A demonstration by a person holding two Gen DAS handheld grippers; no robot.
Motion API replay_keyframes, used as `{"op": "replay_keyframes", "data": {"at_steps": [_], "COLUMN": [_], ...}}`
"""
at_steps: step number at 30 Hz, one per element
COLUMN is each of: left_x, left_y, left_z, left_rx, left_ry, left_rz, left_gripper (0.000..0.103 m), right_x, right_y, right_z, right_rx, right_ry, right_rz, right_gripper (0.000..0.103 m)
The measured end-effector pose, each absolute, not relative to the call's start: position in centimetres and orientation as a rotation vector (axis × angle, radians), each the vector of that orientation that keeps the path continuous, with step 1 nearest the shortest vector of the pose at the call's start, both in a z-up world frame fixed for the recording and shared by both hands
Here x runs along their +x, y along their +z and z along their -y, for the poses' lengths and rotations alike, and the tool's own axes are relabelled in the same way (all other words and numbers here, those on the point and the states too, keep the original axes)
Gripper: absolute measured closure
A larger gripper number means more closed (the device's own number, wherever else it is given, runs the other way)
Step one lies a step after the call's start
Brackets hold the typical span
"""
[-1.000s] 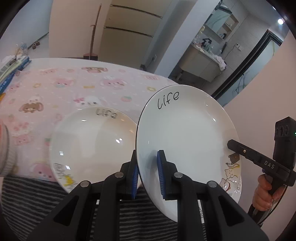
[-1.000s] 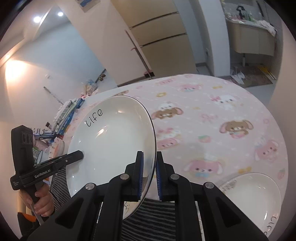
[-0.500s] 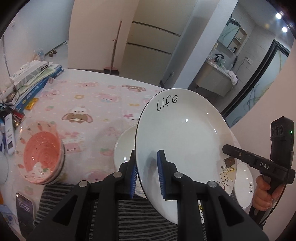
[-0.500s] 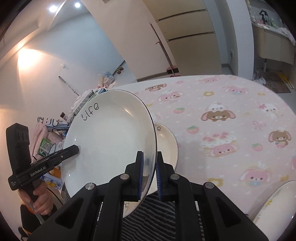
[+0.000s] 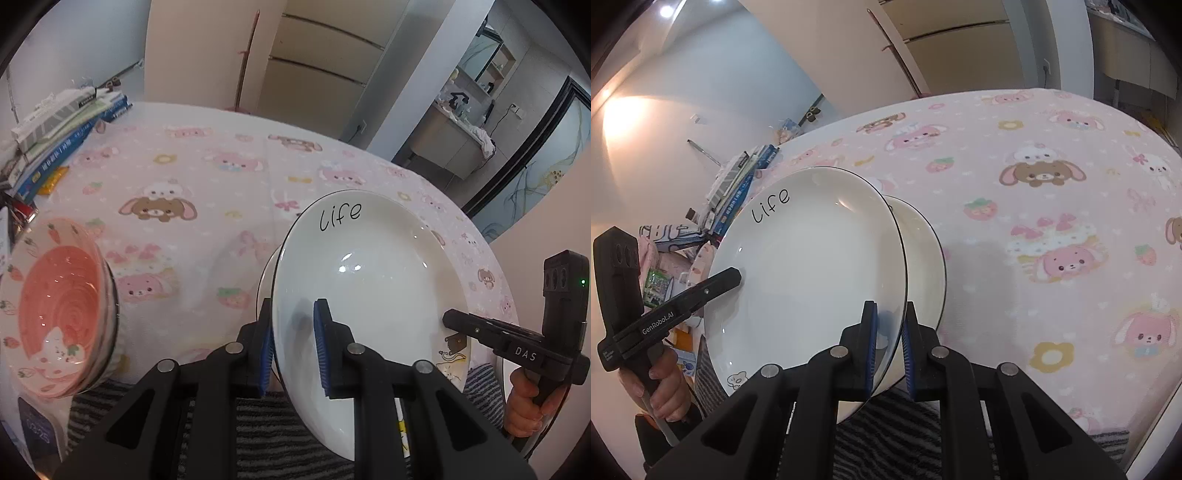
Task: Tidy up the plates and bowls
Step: 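Carry the white plate with the left tool over another white plate, then lower the white plate onto the other plate and open the left tool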
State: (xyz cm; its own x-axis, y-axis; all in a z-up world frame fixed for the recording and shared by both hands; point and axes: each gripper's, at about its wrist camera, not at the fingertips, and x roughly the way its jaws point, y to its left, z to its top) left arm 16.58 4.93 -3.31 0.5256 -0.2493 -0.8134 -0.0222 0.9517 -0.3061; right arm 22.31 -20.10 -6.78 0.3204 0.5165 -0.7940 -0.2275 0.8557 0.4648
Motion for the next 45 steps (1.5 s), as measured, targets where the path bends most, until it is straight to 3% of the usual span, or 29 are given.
{"op": "replay_keyframes", "data": {"at_steps": [14,32,45], "left_x": [17.0,16.0,15.6], "left_y": [-7.5,-7.6,-7.6], "left_z": [-3.4,-2.8,-2.5], "left_rx": [-0.248,-0.167,-0.155], "left_ry": [-0.165,-0.200,-0.241], "left_rz": [-1.082,-1.066,-1.093], "left_gripper": [0.085,0.084,0.084], "right_x": [21.2,20.1,19.9], "right_y": [-7.5,-7.5,-6.4], "right_z": [19.5,18.7,19.0], "right_rx": [0.145,0.029,-0.018], "right_ry": [0.366,0.325,0.256], "right_rz": [-1.101,-1.067,-0.984], "right_gripper": [0.088,0.084,0.090]}}
